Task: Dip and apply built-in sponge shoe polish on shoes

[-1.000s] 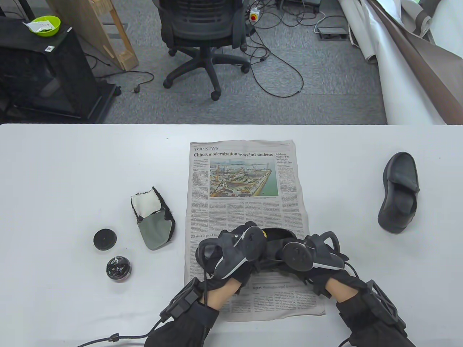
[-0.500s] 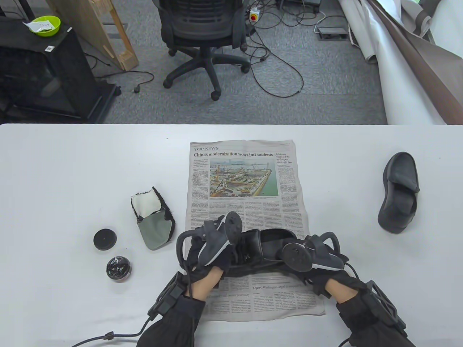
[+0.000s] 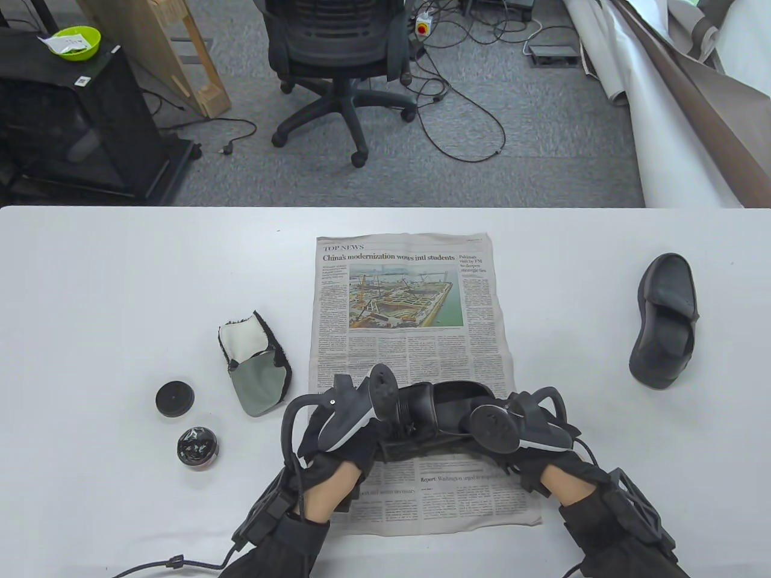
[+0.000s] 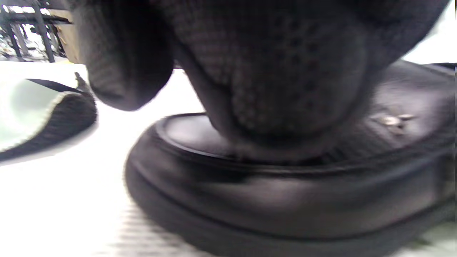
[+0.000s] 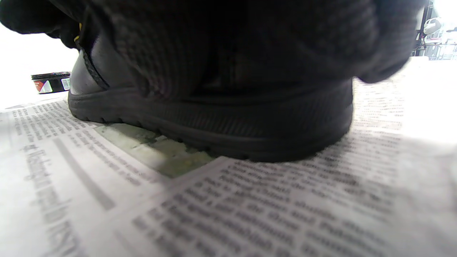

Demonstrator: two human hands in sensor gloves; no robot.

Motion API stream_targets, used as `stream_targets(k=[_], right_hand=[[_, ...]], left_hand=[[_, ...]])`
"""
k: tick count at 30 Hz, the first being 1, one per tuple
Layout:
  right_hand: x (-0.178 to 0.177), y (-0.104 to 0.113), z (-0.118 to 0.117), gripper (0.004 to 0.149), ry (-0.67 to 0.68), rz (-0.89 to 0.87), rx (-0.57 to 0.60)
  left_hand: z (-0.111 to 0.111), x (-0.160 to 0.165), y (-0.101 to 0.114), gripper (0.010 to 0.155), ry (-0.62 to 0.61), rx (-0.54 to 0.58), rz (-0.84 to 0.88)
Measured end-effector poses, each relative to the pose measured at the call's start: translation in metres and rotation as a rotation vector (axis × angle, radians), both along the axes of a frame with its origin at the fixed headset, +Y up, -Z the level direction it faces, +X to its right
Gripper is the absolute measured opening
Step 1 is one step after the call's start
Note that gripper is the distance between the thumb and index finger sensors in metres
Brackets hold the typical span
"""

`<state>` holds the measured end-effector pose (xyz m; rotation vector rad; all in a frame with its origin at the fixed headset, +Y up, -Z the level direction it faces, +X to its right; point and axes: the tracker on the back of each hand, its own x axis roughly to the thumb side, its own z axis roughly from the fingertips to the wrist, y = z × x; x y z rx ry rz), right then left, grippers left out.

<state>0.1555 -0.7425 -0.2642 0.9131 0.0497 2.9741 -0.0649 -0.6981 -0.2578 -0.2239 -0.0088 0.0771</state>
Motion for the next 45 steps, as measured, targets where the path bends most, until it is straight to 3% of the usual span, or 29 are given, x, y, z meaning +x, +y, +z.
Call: stream_targets(k=[4,8,12,18,22,28,35,42,45], right_hand=[[0.0,0.0,0.0,0.039,0.003,0.0,-0.003],[0.0,0.0,-0.001,0.039,0.007,-0.003,-0.006],[0.0,0.0,0.0,0.039,0.009,-0.002,-0.002],[0.0,0.0,0.0,0.039,0.005,0.001,0.002],[0.0,0.0,0.0,0.039,0.004,0.001,0.0],[0.0,0.001,0.001,0.039,-0.006,0.004,0.002],[0.0,0.001,0.0,0.039,-0.003,0.001,0.0],[0.0,0.001,0.0,0.039,0.001,-0.004,0.0],[0.0,0.001,0.0,0.039,0.004,-0.005,-0.001]], left_hand=[[0.004,0.017,0.002,0.049,-0.016,0.073,0.09],[0.005,0.027,0.005,0.049,0.008,0.213,0.081],[0.0,0.026,0.004,0.048,0.027,0.253,0.032],[-0.008,0.007,-0.003,0.048,0.084,0.156,-0.029],[-0.005,-0.002,-0.001,0.048,0.068,0.113,-0.159],[0.0,-0.003,-0.002,0.048,0.038,-0.038,-0.135],[0.01,0.021,0.003,0.048,-0.057,0.029,0.102],[0.0,0.029,0.005,0.048,0.002,0.175,0.014],[-0.008,0.024,0.002,0.048,0.02,0.15,0.01]])
